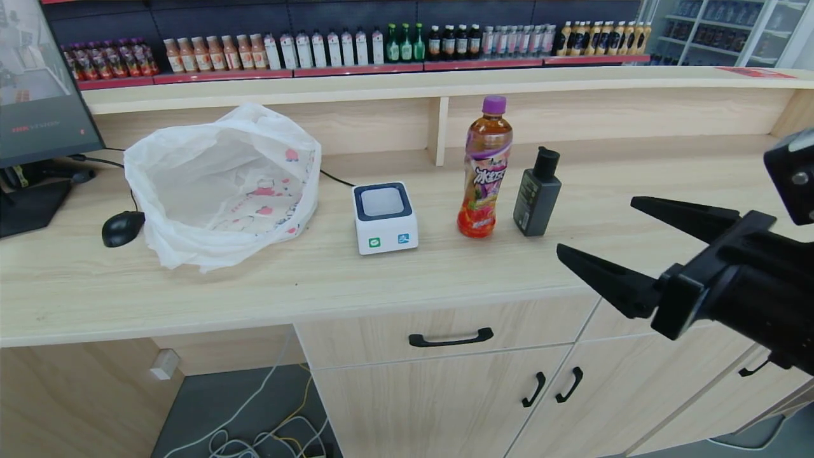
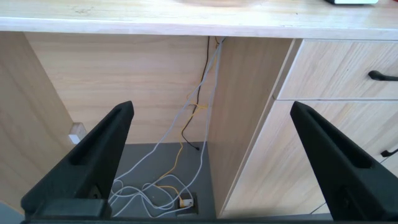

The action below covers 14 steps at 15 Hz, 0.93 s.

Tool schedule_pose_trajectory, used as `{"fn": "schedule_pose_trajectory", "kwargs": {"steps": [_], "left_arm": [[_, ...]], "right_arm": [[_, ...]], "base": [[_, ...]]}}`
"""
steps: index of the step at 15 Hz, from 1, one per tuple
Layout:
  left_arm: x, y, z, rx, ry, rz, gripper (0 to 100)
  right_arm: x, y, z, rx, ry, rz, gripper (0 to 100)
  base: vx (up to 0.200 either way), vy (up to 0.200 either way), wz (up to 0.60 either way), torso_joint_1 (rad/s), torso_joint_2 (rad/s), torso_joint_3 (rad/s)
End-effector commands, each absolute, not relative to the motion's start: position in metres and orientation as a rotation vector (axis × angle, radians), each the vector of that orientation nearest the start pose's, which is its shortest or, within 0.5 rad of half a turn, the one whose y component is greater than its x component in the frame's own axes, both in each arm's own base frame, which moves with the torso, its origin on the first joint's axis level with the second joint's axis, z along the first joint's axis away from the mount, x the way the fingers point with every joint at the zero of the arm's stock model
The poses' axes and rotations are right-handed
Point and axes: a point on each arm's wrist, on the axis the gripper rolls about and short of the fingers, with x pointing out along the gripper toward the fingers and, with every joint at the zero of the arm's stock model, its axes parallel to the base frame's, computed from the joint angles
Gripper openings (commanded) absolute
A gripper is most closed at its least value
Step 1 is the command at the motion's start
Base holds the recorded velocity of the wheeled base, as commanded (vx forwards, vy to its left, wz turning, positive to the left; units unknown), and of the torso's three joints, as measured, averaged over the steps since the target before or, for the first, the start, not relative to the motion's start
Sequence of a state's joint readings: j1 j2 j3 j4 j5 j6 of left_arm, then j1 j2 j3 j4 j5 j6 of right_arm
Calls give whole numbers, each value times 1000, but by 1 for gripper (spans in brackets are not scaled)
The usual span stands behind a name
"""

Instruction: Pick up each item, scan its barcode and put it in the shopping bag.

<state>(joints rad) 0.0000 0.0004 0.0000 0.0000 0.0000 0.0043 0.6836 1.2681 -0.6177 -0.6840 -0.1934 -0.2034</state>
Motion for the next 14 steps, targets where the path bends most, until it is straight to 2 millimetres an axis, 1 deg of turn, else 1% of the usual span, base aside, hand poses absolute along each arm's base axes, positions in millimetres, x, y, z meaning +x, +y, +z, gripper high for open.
{"fn": "schedule_pose_trajectory", "kwargs": {"steps": [1,2,4,5,6,8,11,13,14], "left_arm": [[-23,0,75,5,0,0,100],[-23,0,75,5,0,0,100],[-23,0,75,5,0,0,100],[-23,0,75,5,0,0,100],[-23,0,75,5,0,0,100],[-23,0,75,5,0,0,100],[-23,0,75,5,0,0,100],[-23,0,75,5,0,0,100],[-23,0,75,5,0,0,100]], "right_arm": [[181,146,230,-143,-77,423,100],[191,152,236,-96,-120,365,100],[207,163,246,-8,-145,283,100],[211,166,247,14,-144,277,100],[214,167,249,22,-149,275,100],[228,165,251,21,-153,241,100],[243,172,253,38,-166,229,100],[249,174,255,51,-173,221,100],[254,176,259,50,-187,216,100]], "base": [[0,0,0,0,0,0],[0,0,0,0,0,0],[0,0,0,0,0,0],[0,0,0,0,0,0],[0,0,0,0,0,0],[0,0,0,0,0,0],[0,0,0,0,0,0],[0,0,0,0,0,0],[0,0,0,0,0,0]]}}
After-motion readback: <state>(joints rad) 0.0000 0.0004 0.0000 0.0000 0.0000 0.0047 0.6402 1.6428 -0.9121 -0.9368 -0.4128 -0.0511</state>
